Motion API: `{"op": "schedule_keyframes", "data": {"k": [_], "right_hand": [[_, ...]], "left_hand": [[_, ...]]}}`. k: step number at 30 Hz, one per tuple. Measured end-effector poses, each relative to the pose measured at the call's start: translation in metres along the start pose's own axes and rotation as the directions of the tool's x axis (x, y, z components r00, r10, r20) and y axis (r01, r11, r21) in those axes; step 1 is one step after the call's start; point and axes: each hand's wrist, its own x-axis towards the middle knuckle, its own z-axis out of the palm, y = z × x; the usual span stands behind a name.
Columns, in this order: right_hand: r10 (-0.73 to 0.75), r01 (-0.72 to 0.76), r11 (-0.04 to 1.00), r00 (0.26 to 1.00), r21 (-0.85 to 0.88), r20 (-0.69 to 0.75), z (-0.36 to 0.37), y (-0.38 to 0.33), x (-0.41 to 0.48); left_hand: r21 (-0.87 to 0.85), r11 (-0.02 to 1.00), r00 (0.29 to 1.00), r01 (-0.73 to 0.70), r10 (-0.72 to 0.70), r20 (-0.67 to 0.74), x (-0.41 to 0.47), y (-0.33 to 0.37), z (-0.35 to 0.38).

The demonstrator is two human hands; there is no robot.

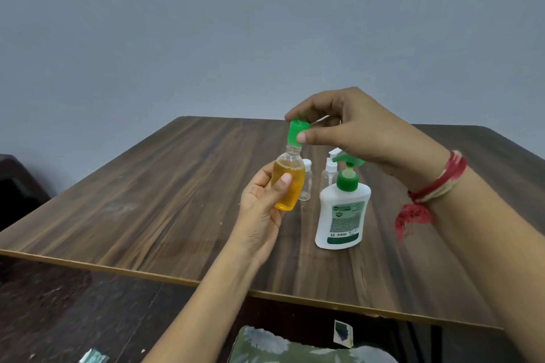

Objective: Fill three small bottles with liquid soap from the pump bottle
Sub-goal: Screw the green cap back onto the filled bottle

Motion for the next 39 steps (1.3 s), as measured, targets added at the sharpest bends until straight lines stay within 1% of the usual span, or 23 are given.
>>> {"op": "schedule_keyframes", "data": {"k": [6, 10, 12, 14, 16, 18, 20, 22, 23, 24, 25, 26, 27, 28, 29, 30, 31, 32, 36, 38, 39], "right_hand": [[0.002, -0.002, 1.0, 1.0, -0.024, 0.022, -0.006, 0.004, 0.0], [0.001, 0.004, 0.994, 0.999, -0.105, 0.038, -0.006, 0.009, 0.002], [0.01, 0.001, 0.992, 0.997, -0.13, 0.083, -0.007, 0.009, 0.004], [0.021, 0.007, 0.981, 0.99, -0.193, 0.138, -0.008, 0.008, 0.008], [0.029, 0.025, 0.952, 0.985, -0.304, 0.172, -0.007, 0.005, 0.012], [0.031, 0.049, 0.902, 0.984, -0.429, 0.177, -0.005, 0.003, 0.016], [0.037, 0.059, 0.829, 0.986, -0.556, 0.16, 0.001, -0.001, 0.019], [0.014, 0.066, 0.698, 0.994, -0.713, 0.106, 0.009, -0.005, 0.021], [-0.018, 0.064, 0.617, 0.998, -0.784, 0.067, 0.012, -0.006, 0.022], [-0.05, 0.055, 0.558, 0.998, -0.828, 0.033, 0.015, -0.007, 0.024], [-0.065, 0.044, 0.547, 0.998, -0.836, 0.01, 0.014, -0.009, 0.026], [-0.047, 0.034, 0.586, 0.999, -0.81, 0.008, 0.011, -0.011, 0.029], [0.004, 0.033, 0.663, 0.999, -0.748, 0.047, 0.007, -0.013, 0.032], [0.067, 0.041, 0.741, 0.988, -0.67, 0.136, 0.001, -0.018, 0.035], [0.111, 0.078, 0.795, 0.956, -0.601, 0.271, -0.004, -0.023, 0.037], [0.126, 0.127, 0.825, 0.909, -0.551, 0.398, -0.008, -0.026, 0.039], [0.128, 0.165, 0.834, 0.87, -0.526, 0.476, -0.009, -0.026, 0.042], [0.127, 0.185, 0.824, 0.861, -0.536, 0.492, -0.009, -0.025, 0.045], [0.174, 0.13, 0.77, 0.9, -0.625, 0.401, 0.006, -0.019, 0.054], [0.154, 0.099, 0.736, 0.939, -0.67, 0.308, 0.014, -0.016, 0.057], [0.119, 0.099, 0.712, 0.959, -0.695, 0.259, 0.017, -0.014, 0.058]], "left_hand": [[0.018, 1.0, 1.0, -0.001, 0.001, 0.016, 0.002, -0.001, 0.004], [0.031, 0.999, 1.0, 0.006, -0.006, 0.013, 0.004, -0.002, 0.001], [0.035, 0.999, 1.0, 0.006, -0.006, 0.014, 0.004, -0.004, 0.0], [0.031, 0.999, 1.0, 0.009, -0.01, 0.014, 0.004, -0.006, -0.001], [0.026, 1.0, 1.0, 0.01, -0.01, 0.011, 0.004, -0.009, -0.003], [0.032, 0.999, 1.0, 0.008, -0.008, 0.003, 0.004, -0.011, -0.004], [0.043, 0.999, 1.0, 0.003, -0.002, -0.011, 0.004, -0.012, -0.007], [0.056, 0.998, 1.0, -0.006, 0.008, -0.026, 0.005, -0.012, -0.01], [0.062, 0.998, 0.999, -0.009, 0.011, -0.033, 0.006, -0.011, -0.011], [0.064, 0.998, 0.999, -0.012, 0.015, -0.04, 0.007, -0.011, -0.013], [0.06, 0.998, 0.999, -0.014, 0.017, -0.048, 0.008, -0.01, -0.014], [0.058, 0.998, 0.998, -0.015, 0.018, -0.054, 0.009, -0.009, -0.016], [0.058, 0.998, 0.998, -0.011, 0.015, -0.06, 0.01, -0.008, -0.017], [0.063, 0.998, 0.998, -0.005, 0.009, -0.065, 0.011, -0.008, -0.019], [0.066, 0.998, 0.998, 0.004, 0.001, -0.069, 0.011, -0.008, -0.02], [0.068, 0.998, 0.997, 0.011, -0.006, -0.074, 0.011, -0.009, -0.022], [0.066, 0.998, 0.997, 0.015, -0.01, -0.076, 0.011, -0.009, -0.022], [0.066, 0.998, 0.997, 0.015, -0.01, -0.073, 0.011, -0.01, -0.022], [0.066, 0.998, 0.996, 0.018, -0.012, -0.093, 0.012, -0.012, -0.024], [0.055, 0.998, 0.995, 0.022, -0.017, -0.094, 0.012, -0.012, -0.024], [0.049, 0.999, 0.995, 0.022, -0.017, -0.097, 0.012, -0.011, -0.025]]}}
